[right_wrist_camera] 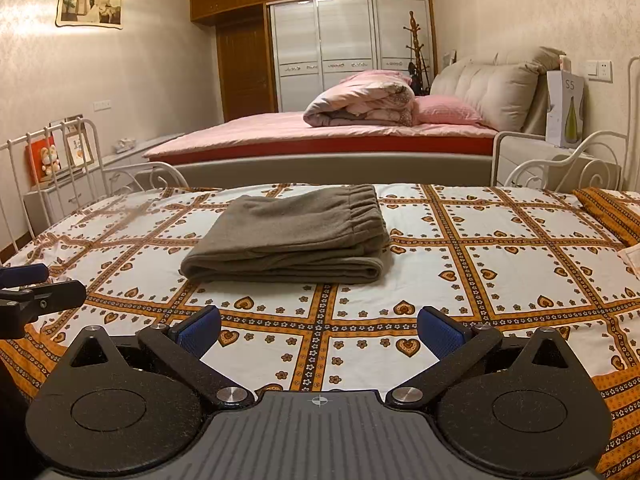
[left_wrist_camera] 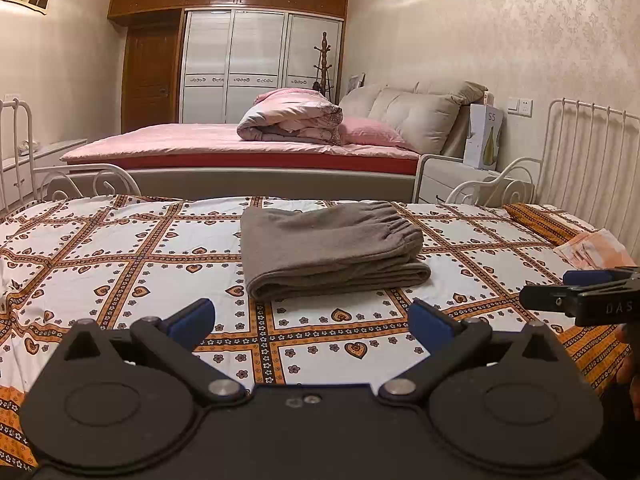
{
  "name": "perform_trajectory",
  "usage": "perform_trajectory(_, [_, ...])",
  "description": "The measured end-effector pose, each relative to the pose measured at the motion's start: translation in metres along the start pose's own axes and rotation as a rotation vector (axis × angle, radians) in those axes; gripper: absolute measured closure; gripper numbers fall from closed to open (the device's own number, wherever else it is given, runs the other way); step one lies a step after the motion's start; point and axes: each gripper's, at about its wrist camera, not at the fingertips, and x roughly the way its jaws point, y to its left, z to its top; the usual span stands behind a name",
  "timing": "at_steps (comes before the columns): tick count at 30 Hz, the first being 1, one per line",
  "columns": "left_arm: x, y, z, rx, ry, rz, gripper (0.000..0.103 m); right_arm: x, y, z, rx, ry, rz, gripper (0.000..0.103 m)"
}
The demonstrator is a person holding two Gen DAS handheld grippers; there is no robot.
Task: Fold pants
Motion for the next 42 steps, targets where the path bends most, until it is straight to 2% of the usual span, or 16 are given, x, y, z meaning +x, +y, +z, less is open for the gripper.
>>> perform_trajectory(30, [0.0003,-0.0002,-0.0016,0.011,-0.005,-0.001,0.006,0.0012,0.0009,-0.001,-0.005,0.004,0.0,0.0])
perform_trajectory(34, [-0.0012,0.0003,-0.0011,0.026,-0.029,-0.018,0.013,0.0012,0.0011,-0.0009,-0.006,0.003,-0.001,0.0])
perform_trajectory(42, [0.0001,-0.0007,-0.0022,0.032,-0.018,-0.025,0.013,0.0017,-0.002,-0.002,-0.003,-0.002,0.009,0.0])
